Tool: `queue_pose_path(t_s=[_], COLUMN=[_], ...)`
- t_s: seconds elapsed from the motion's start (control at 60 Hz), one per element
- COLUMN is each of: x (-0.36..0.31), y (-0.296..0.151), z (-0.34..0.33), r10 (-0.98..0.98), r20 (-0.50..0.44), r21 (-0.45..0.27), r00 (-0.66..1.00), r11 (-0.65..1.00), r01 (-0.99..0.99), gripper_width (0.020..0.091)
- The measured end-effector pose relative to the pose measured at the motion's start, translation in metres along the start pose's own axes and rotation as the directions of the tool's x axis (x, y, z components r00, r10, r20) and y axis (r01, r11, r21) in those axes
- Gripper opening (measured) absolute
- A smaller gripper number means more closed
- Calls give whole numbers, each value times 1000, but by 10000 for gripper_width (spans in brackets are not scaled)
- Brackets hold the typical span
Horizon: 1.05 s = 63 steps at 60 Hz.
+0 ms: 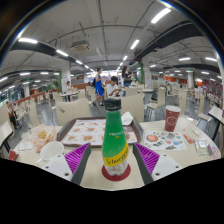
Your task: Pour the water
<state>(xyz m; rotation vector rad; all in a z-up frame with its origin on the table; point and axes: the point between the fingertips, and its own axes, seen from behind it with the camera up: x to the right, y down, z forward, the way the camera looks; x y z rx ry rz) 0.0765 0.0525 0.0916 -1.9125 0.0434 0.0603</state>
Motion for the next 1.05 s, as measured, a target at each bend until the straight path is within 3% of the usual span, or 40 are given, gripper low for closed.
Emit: queue_pose_path(t_s=[0.2, 0.417, 0.733, 1.05], x=[-18, -136, -302, -316], y=[1, 9, -5, 6], z=[-84, -173, -223, -230], r10=[-23, -107, -29, -85], r20=[-93, -105, -75, -100], r21=[-107, -258, -295, -350], r00=[995, 989, 997, 991], r11=[994, 963, 955, 936], r01=[13, 77, 5, 45], gripper_width=[856, 856, 850, 854])
